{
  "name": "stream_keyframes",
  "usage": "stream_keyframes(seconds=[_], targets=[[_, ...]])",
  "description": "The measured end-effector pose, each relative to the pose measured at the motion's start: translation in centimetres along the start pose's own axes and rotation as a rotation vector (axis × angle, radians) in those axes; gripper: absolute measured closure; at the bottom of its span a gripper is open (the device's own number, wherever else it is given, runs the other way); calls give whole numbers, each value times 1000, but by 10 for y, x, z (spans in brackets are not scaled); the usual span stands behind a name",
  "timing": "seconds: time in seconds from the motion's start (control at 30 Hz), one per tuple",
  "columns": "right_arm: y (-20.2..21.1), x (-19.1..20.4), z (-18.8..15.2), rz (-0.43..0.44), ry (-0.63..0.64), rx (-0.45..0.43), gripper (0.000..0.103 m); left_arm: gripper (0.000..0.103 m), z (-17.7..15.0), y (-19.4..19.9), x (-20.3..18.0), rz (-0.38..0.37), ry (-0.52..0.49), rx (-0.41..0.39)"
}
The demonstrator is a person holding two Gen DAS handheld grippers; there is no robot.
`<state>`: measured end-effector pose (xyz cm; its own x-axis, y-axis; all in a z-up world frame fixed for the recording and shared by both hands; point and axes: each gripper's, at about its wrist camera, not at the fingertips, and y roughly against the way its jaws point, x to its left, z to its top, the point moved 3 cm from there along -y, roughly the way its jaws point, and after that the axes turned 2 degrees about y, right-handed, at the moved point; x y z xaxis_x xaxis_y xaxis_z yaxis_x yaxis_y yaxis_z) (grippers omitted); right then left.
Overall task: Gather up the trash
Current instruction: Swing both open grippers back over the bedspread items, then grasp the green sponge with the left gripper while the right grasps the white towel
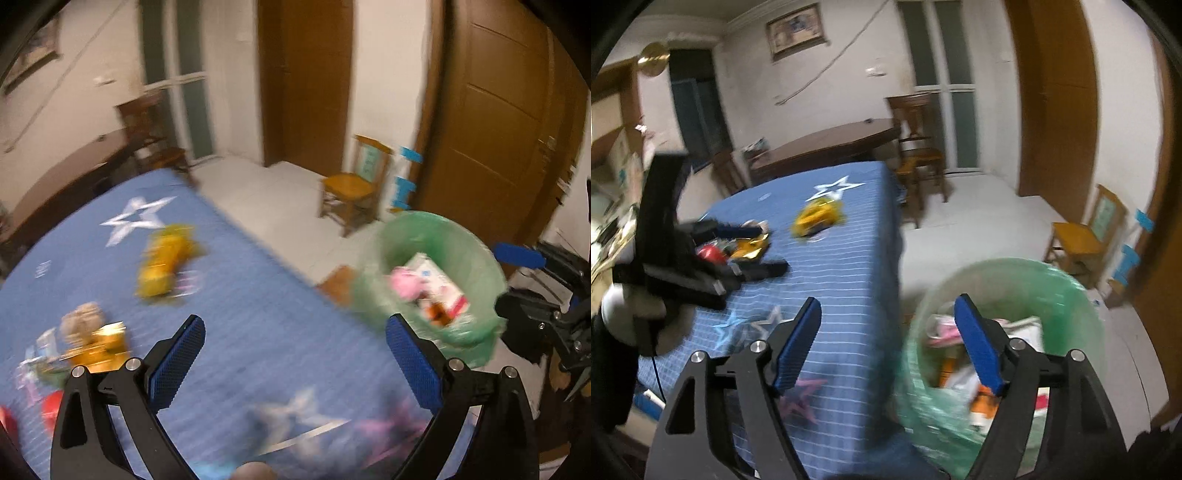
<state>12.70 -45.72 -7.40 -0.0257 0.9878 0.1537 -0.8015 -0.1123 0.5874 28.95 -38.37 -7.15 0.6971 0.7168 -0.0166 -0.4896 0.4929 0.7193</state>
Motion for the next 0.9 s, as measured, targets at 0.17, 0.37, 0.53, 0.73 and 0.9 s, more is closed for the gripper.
stream_keyframes(seconds=[0.17,0.37,0.53,0.73,0.9], targets=[[-27,30,4,59,26,33,31,5,-16,48,122,90,206,-22],[-62,75,11,124,68,72,31,8,-63,68,270,188,530,22],[-84,102,13,166,95,96,32,22,-95,42,325,139,690,141],[-106,126,19,195,112,112,32,23,-90,16,328,129,672,193],[-112,128,24,200,112,119,31,28,-84,1,337,159,633,216]])
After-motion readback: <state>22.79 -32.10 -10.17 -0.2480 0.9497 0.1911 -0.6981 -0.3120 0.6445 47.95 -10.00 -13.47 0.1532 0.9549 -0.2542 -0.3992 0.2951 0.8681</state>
